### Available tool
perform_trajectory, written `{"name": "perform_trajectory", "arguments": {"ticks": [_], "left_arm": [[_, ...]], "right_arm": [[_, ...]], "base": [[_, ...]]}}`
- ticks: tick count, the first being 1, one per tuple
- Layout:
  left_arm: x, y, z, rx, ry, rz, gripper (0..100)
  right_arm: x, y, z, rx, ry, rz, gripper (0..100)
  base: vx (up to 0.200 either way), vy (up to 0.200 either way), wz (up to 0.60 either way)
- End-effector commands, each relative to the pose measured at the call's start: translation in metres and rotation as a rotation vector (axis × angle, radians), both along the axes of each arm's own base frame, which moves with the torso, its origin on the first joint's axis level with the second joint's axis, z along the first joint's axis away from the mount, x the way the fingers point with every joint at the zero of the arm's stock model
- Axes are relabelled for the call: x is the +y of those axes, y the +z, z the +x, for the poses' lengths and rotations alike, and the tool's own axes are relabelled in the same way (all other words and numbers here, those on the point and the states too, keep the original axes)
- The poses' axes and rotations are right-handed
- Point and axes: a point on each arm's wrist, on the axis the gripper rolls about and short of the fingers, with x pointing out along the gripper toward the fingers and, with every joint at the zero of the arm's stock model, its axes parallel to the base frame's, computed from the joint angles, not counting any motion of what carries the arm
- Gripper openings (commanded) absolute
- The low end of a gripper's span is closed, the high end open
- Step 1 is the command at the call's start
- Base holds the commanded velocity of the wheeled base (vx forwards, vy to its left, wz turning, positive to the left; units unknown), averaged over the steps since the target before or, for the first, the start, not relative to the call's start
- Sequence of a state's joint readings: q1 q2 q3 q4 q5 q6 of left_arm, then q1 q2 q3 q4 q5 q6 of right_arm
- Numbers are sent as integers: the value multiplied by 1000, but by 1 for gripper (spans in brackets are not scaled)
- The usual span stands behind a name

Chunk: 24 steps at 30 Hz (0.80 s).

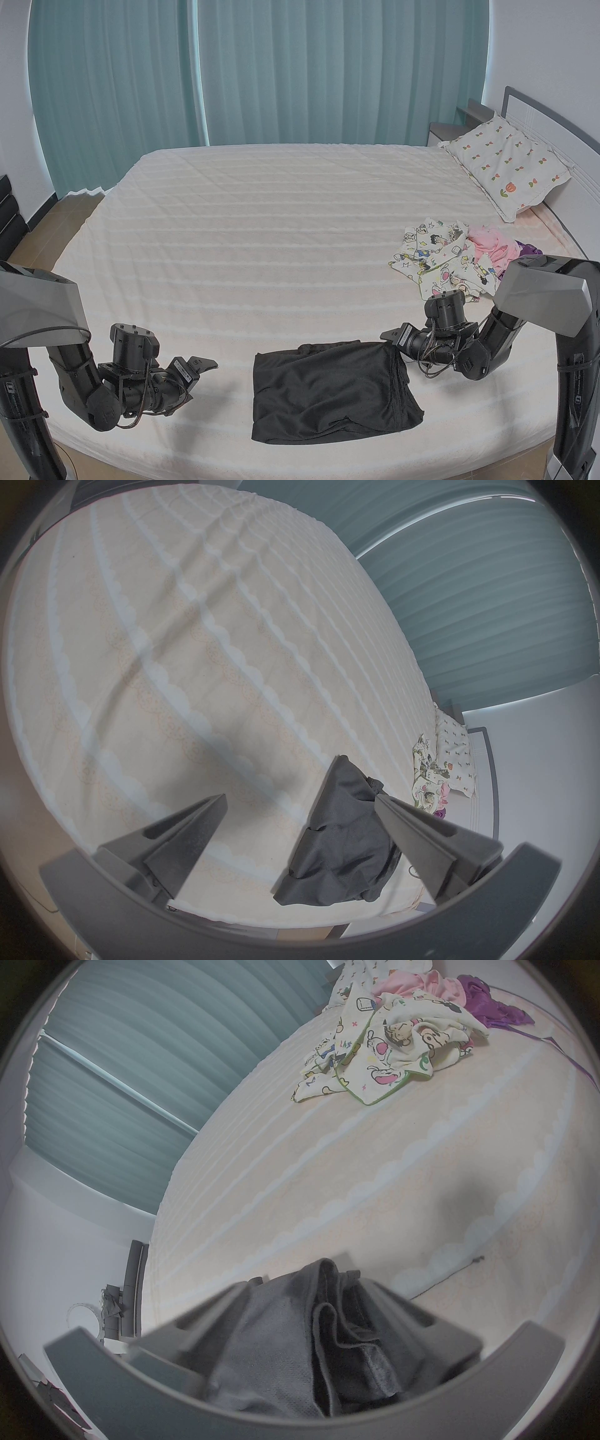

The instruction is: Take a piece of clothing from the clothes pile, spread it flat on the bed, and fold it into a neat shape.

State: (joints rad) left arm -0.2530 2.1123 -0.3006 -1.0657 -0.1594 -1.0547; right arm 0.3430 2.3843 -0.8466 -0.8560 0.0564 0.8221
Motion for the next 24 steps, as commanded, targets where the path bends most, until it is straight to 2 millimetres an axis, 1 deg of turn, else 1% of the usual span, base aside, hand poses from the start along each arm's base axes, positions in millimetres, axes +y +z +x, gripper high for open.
{"name": "perform_trajectory", "arguments": {"ticks": [1, 6, 8, 12, 17, 19, 22, 23, 24], "left_arm": [[0, 0, 0, 1, 0, 0, 100], [0, 0, 0, 1, 0, 0, 100], [0, 0, 0, 1, 0, 0, 100], [0, 0, 0, 1, 0, 0, 100], [0, 0, 0, 1, 0, 0, 100], [0, -1, -1, 5, -1, -1, 100], [0, -1, 0, 3, -1, -1, 100], [0, -1, 0, 3, -1, -1, 100], [0, -1, -1, 5, -1, -1, 100]], "right_arm": [[-7, -7, 1, 13, -22, -3, 0], [-17, -7, 2, 18, -56, 0, 0], [-24, -3, 5, -5, -81, 17, 0], [-27, -2, 7, -28, -129, 78, 0], [-34, 0, 9, -32, -146, 89, 0], [-32, 0, 1, -17, -120, 92, 0], [-27, 6, -8, -35, -53, 124, 0], [-26, 8, -9, -51, -33, 139, 100], [-26, 9, -10, -61, -26, 147, 100]], "base": [[0, 0, 0], [0, 0, 0], [0, 0, 0], [0, 0, 0], [0, 0, 0], [0, 0, 0], [0, 0, 0], [0, 0, 0], [0, 0, 0]]}}
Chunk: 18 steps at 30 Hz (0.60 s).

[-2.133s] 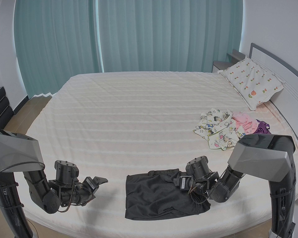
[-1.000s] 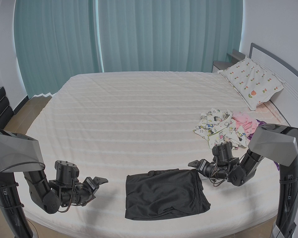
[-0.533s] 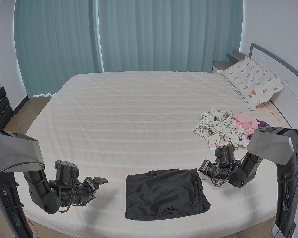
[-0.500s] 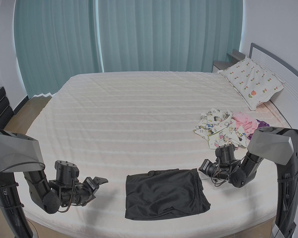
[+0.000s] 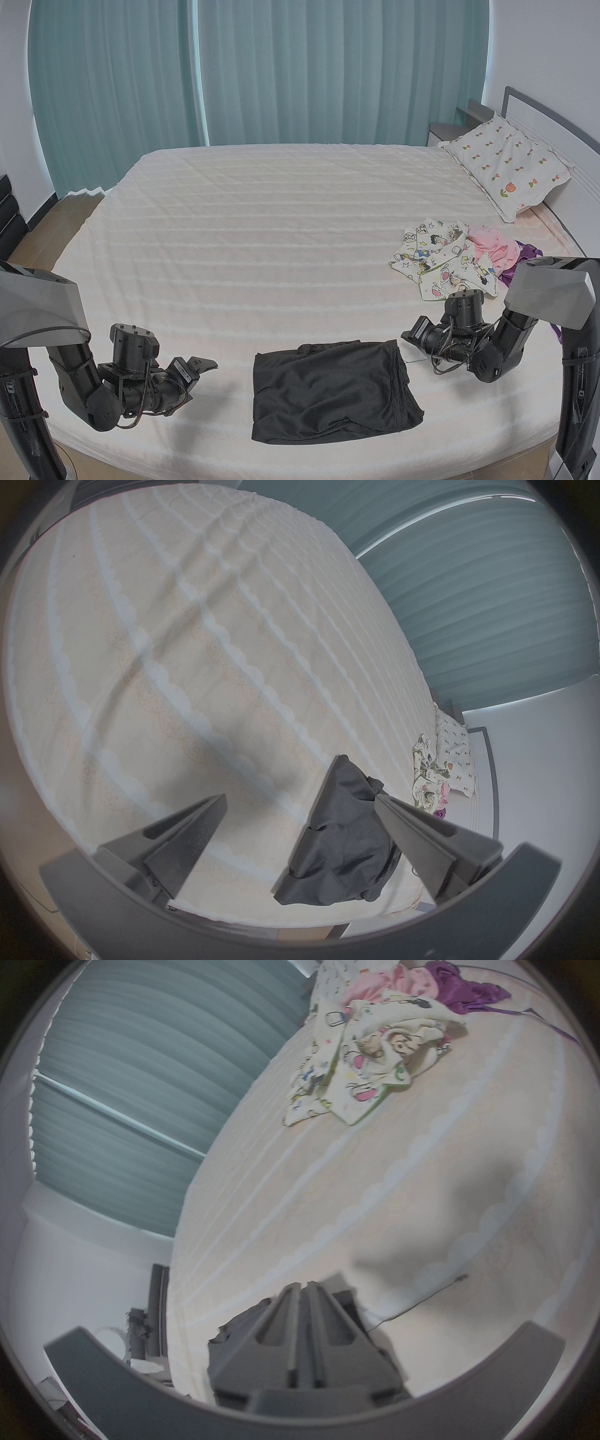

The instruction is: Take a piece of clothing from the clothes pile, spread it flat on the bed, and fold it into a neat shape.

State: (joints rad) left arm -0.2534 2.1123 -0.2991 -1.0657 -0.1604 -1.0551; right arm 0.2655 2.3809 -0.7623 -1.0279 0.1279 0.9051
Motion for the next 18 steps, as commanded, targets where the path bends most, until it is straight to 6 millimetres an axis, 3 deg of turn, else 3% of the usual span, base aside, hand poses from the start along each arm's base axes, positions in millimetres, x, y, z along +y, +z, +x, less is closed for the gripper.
{"name": "perform_trajectory", "arguments": {"ticks": [1, 10, 16, 17, 18], "left_arm": [[0, -1, 0, 3, 0, 0, 100], [0, 0, 1, -3, 1, 0, 100], [0, 0, 1, -2, 1, 1, 100], [0, 0, 1, -2, 2, 1, 100], [0, 0, 1, -3, 4, 4, 100]], "right_arm": [[3, 7, -10, -25, 50, 24, 100], [25, -10, -13, -10, 118, 24, 100], [27, -12, -13, -15, 140, 2, 100], [27, -15, -13, -19, 154, -18, 0], [27, -18, -12, -21, 162, -35, 0]], "base": [[0, 0, 0], [0, 0, 0], [0, 0, 0], [0, 0, 0], [0, 0, 0]]}}
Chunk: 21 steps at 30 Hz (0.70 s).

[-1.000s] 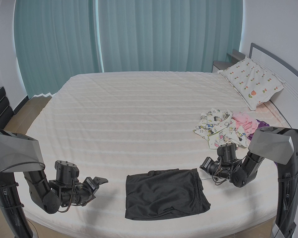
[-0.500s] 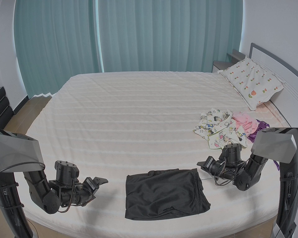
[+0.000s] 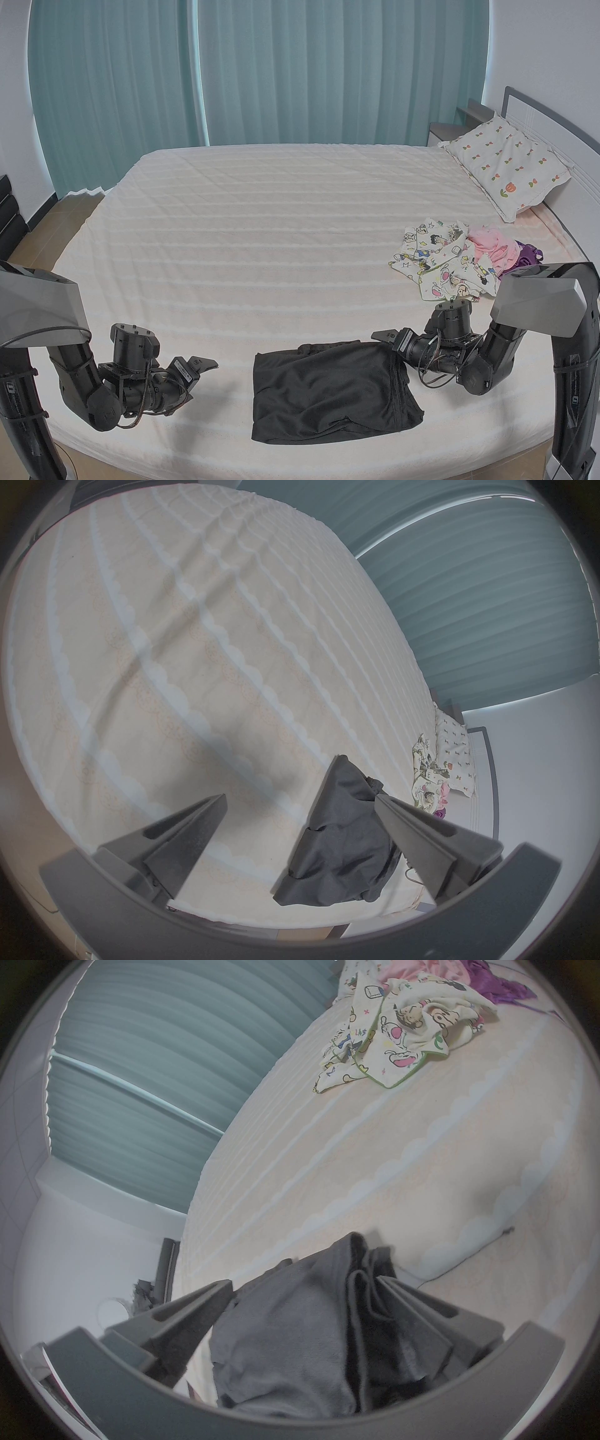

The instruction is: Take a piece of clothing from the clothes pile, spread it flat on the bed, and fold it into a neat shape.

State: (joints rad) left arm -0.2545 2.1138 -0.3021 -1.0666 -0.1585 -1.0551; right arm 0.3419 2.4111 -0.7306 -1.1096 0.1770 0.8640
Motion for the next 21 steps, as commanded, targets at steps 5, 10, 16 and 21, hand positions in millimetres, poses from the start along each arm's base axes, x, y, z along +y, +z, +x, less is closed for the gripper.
{"name": "perform_trajectory", "arguments": {"ticks": [5, 10, 16, 21], "left_arm": [[-2, -3, 0, 0, 20, 27, 100], [-2, -5, 0, -19, 24, 27, 100], [-3, -6, 1, -22, 24, 26, 100], [-2, -6, 1, -21, 24, 27, 100]], "right_arm": [[0, -13, 3, -4, 18, -52, 0], [-4, -13, 5, -13, -28, -69, 0], [-14, -12, 10, -24, -103, -66, 0], [-14, -12, 12, -31, -126, -74, 0]], "base": [[0, 0, 0], [0, 0, 0], [0, 0, 0], [0, 0, 0]]}}
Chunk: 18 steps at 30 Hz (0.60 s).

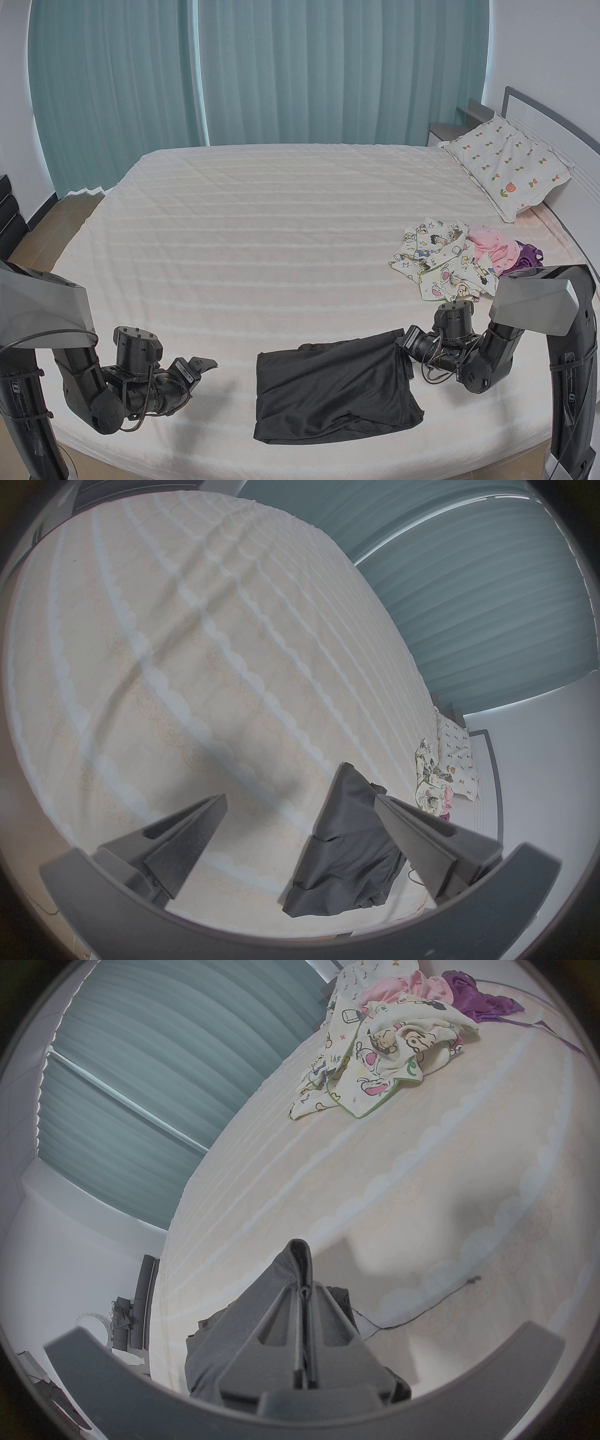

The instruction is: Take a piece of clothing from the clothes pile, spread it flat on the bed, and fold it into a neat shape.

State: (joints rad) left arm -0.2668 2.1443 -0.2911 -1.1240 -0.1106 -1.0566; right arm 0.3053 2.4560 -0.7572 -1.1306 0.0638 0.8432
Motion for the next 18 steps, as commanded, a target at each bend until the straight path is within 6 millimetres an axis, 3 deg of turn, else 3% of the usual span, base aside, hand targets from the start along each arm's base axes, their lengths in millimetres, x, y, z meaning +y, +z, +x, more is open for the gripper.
{"name": "perform_trajectory", "arguments": {"ticks": [1, 7, 8, 14, 18], "left_arm": [[0, -1, 0, 3, 0, 1, 100], [0, -1, 0, 1, -1, 0, 100], [0, -1, 0, 1, -1, 0, 100], [0, -1, 0, 1, -1, 0, 100], [0, -1, 0, 1, -1, 0, 100]], "right_arm": [[-1, -2, 1, 0, -10, -2, 0], [0, -3, -1, 15, -9, -4, 0], [0, -3, -1, 18, -9, -5, 100], [-1, 1, -7, 16, -8, -5, 100], [-4, 16, -17, 11, 2, -1, 100]], "base": [[0, 0, 0], [0, 0, 0], [0, 0, 0], [0, 0, 0], [0, 0, 0]]}}
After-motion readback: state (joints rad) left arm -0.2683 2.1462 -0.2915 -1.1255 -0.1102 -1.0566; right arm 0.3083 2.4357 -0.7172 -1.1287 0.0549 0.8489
